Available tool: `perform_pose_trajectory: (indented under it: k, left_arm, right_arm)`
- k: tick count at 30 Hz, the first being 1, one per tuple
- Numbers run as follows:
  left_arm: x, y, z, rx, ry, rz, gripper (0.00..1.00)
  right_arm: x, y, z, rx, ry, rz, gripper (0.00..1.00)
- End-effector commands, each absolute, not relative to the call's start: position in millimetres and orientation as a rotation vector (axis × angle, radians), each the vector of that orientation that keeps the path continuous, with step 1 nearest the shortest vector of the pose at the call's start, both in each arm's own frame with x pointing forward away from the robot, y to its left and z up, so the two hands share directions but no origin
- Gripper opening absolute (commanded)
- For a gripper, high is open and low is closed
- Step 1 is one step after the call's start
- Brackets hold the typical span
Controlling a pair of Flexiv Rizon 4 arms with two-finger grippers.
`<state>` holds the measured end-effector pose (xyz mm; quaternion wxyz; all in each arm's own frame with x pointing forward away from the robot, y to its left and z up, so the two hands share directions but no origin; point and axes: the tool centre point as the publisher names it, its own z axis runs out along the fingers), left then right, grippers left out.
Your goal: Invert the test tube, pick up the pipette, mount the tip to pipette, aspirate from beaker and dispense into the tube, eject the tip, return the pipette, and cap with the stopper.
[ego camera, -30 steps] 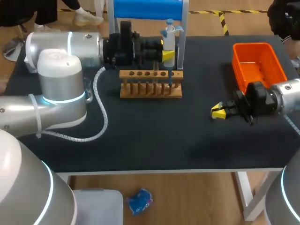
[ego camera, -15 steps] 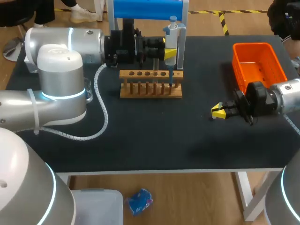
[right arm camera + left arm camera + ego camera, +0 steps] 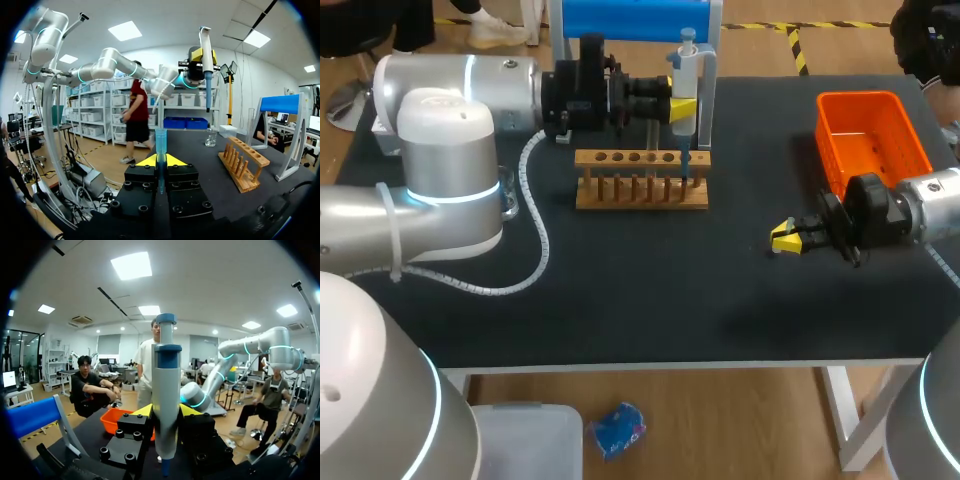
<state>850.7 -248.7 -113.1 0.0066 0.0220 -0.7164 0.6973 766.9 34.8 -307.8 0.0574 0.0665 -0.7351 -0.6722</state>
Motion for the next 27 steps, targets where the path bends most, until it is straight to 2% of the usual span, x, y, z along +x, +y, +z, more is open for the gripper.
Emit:
perform_pose_trajectory:
  k: [1, 19, 27]
  left_arm:
    - [852, -248, -114, 0.064, -2.237, 2.185, 0.00]
    - [852, -248, -114, 0.064, -2.237, 2.185, 0.00]
    - [852, -248, -114, 0.064, -2.237, 2.185, 0.00]
  right_arm:
    - [769, 44, -305, 0.184, -2.247, -2.061, 0.00]
    - [786, 117, -310, 0.102, -2.286, -2.119, 0.00]
    - [786, 117, -310, 0.102, -2.286, -2.119, 0.00]
